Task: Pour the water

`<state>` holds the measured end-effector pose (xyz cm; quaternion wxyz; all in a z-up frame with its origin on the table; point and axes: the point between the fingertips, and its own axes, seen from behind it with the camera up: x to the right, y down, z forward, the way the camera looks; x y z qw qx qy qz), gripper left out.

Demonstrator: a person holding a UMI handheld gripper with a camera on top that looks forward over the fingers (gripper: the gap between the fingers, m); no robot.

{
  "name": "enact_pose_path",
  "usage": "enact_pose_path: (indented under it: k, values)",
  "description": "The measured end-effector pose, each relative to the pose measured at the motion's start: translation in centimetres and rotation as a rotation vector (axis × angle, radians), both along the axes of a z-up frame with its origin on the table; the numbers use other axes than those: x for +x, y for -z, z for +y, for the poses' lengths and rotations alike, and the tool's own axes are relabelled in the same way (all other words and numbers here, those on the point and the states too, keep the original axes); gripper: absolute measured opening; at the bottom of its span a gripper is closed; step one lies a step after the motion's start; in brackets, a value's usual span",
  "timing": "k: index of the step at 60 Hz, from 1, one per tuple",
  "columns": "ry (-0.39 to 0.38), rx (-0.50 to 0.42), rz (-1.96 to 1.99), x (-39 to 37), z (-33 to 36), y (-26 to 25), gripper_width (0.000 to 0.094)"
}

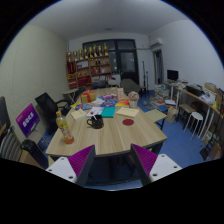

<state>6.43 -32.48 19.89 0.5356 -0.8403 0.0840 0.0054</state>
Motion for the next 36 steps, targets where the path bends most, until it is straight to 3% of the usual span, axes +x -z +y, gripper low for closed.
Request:
enact_pose_path:
  k: [20, 28, 36]
  values:
    - [-0.033, 0.074, -0.049, -0.4, 2.3, -0.5, 0.078]
    - [-0.022, 0.061, -0.09, -1.2, 3.2, 1.4, 0.0779]
    - [-0.108, 0.104, -0.07, -5.7, 5.4, 3.8, 0.0777]
